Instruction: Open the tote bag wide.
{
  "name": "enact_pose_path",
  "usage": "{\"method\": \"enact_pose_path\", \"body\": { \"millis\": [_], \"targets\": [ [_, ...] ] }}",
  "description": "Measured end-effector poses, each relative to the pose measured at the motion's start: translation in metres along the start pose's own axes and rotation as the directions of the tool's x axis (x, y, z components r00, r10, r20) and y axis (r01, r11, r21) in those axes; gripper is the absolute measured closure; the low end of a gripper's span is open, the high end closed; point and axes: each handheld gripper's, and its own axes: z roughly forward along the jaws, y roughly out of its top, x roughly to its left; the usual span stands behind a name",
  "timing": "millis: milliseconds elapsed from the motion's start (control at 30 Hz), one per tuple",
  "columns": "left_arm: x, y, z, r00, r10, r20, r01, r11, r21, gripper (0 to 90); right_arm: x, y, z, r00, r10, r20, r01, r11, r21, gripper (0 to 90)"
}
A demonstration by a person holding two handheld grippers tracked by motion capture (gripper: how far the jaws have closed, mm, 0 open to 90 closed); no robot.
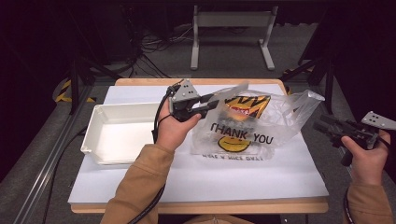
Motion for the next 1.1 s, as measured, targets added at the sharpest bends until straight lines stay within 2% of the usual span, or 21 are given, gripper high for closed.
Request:
{"method": "enact_pose_path", "body": {
  "millis": [33,67,167,367,733,900,1100],
  "targets": [
    [0.001,0.000,-0.001,1.0000,-0.003,-0.007,0.003,1.0000,-0.008,88.0,0.001,0.000,0.000,1.0000,-0.002,0.001,0.002,1.000,-0.001,46.6],
    [0.001,-0.001,-0.001,0.9999,-0.003,-0.017,0.002,0.9999,-0.014,89.0,0.001,0.001,0.000,1.0000,-0.002,-0.001,0.002,1.000,0.000,46.6],
    [0.006,0.000,-0.004,0.9987,-0.013,-0.050,0.011,0.9993,-0.036,89.6,0.002,0.001,0.001,0.9999,-0.006,-0.008,0.006,1.000,0.002,46.7],
    [0.016,0.000,-0.004,0.9963,-0.038,-0.076,0.034,0.9978,-0.056,89.5,0.004,0.001,0.003,0.9999,-0.009,-0.014,0.010,1.000,0.007,46.7],
    [0.028,-0.014,-0.004,0.9900,-0.080,-0.116,0.077,0.9964,-0.036,89.4,0.005,0.000,0.006,0.9997,-0.012,-0.022,0.012,1.000,0.016,46.7],
    [0.030,-0.017,-0.004,0.9880,-0.084,-0.130,0.081,0.9963,-0.028,89.4,0.007,0.000,0.007,0.9995,-0.017,-0.028,0.018,1.000,0.020,46.7],
    [0.034,-0.021,-0.002,0.9816,-0.109,-0.157,0.107,0.9941,-0.019,89.3,0.008,0.000,0.009,0.9992,-0.021,-0.033,0.022,1.000,0.022,46.7]
  ]
}}
